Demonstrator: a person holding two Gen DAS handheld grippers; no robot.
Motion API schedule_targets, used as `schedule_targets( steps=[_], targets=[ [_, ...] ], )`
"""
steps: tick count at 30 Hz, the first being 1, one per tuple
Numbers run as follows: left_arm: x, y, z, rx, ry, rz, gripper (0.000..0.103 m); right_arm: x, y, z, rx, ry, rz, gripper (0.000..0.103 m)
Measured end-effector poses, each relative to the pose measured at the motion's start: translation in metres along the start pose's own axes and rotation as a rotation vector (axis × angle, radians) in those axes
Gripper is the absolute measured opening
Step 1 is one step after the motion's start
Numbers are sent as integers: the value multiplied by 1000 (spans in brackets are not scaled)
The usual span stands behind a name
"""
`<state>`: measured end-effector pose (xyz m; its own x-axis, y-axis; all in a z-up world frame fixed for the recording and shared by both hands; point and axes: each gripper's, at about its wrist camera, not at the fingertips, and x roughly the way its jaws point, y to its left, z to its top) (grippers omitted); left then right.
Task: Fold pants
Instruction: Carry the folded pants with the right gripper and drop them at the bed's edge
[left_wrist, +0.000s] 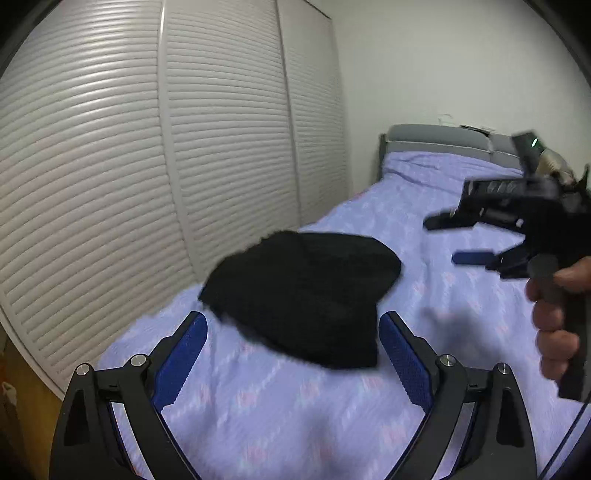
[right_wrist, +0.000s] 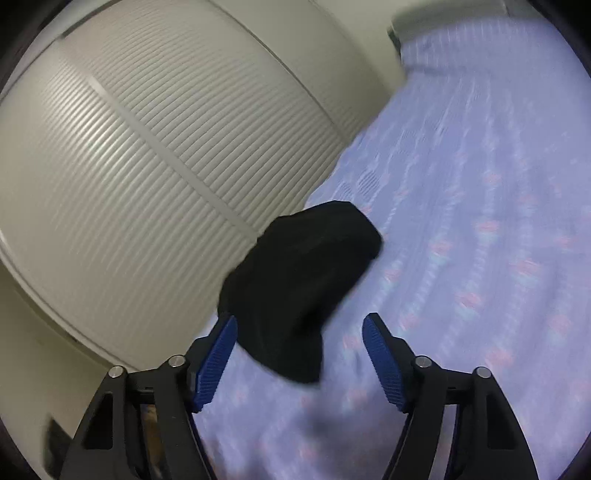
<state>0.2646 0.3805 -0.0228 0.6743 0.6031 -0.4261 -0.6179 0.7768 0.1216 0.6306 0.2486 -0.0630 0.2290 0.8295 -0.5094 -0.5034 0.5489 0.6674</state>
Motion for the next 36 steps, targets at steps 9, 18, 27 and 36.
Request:
schedule_targets(
  steps=[9, 18, 27, 36],
  targets=[
    [94, -21, 29, -10, -11, 64, 95, 126, -57, 50, 166, 145, -59, 64],
    [125, -16, 34, -41, 6, 61, 95, 156, -80, 68, 273, 134, 33, 17],
    [135, -24, 30, -8, 38, 45, 95, 161, -15, 85, -188, 89, -308, 16],
    [87, 5, 26, -21, 60, 30, 95, 100, -1, 61, -202, -8, -383, 40]
  ],
)
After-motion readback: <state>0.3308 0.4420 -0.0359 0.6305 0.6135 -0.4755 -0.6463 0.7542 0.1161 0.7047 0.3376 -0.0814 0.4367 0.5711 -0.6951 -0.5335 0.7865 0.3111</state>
